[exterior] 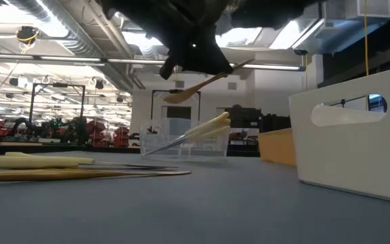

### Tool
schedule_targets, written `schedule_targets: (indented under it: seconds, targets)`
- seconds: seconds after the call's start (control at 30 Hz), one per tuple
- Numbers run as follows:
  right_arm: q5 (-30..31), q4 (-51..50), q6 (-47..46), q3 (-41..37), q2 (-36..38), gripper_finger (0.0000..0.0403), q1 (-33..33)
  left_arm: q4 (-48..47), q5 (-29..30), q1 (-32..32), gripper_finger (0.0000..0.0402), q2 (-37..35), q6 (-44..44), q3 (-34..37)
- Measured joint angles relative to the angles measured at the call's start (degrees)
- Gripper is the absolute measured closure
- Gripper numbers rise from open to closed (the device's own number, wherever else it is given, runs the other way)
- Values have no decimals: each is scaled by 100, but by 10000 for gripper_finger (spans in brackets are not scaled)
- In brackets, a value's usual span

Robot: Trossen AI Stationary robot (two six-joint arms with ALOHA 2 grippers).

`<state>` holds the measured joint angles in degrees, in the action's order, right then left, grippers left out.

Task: Sort silverware by color (type)
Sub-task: Put the gold knife into the white bin

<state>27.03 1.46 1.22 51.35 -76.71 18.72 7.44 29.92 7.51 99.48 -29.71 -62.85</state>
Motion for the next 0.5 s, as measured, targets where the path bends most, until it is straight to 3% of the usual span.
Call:
schedule_targets:
  seconds: [0.23,0.4,0.5]
  targets:
    - [916,-860,-694,396,0,235,0,0,1348,0,374,0,433,0]
    - [2225,-1222,-1342,420,0,235,-44,41,1498,0,374,0,483,0]
    - [2339,-1233,-1793,424,0,235,-193,153,1515,4,374,0,496,0]
